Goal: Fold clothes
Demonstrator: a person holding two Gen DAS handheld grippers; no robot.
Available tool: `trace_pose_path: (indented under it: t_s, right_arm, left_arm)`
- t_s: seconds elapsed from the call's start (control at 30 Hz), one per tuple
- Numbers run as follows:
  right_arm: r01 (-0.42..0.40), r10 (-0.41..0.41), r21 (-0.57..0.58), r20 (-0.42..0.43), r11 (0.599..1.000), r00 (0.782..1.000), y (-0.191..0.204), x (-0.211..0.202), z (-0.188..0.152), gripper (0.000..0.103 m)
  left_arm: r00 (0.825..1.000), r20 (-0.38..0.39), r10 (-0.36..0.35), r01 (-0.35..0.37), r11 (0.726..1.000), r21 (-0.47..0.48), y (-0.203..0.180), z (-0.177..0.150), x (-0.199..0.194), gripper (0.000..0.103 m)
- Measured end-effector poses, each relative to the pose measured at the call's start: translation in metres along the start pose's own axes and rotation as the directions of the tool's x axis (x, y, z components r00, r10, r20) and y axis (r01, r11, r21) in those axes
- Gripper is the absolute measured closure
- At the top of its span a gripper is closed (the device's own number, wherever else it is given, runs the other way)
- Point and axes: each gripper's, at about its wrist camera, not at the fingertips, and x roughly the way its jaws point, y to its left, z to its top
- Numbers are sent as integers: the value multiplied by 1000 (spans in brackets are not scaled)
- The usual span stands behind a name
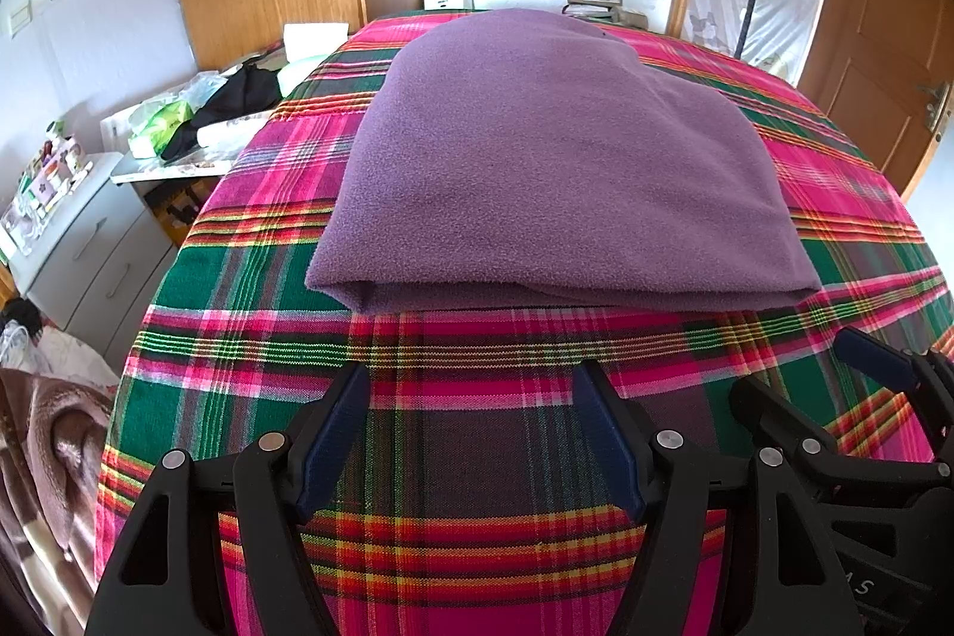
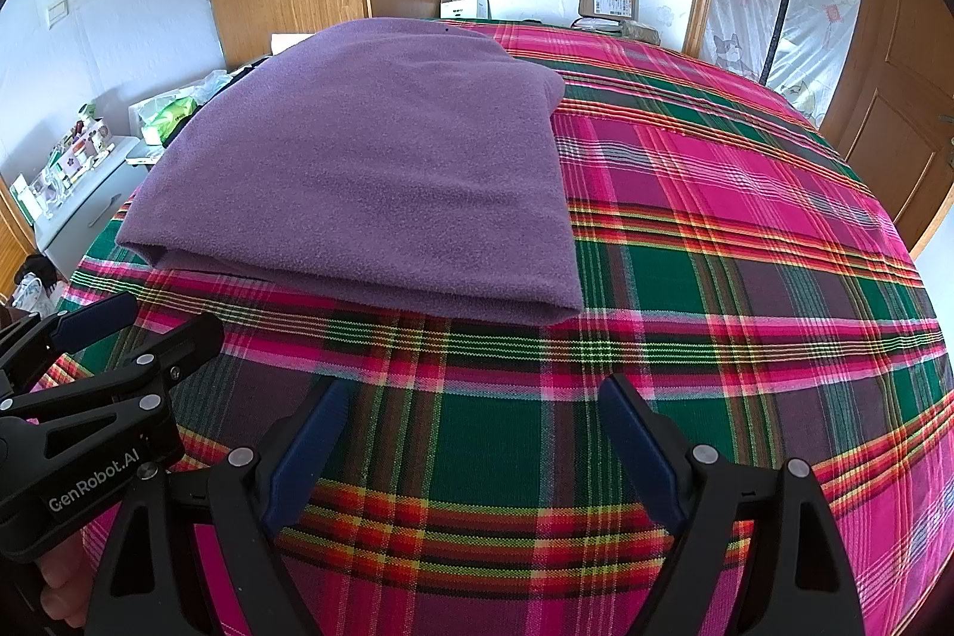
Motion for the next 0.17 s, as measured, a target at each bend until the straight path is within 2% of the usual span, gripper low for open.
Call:
trace_pose_path:
  t_s: [0.17]
  right_arm:
    - [0,0,0,0,1000,1000,0,0,0,17]
  left_arm:
    - [1000,0,0,0,1000,1,0,0,0,31]
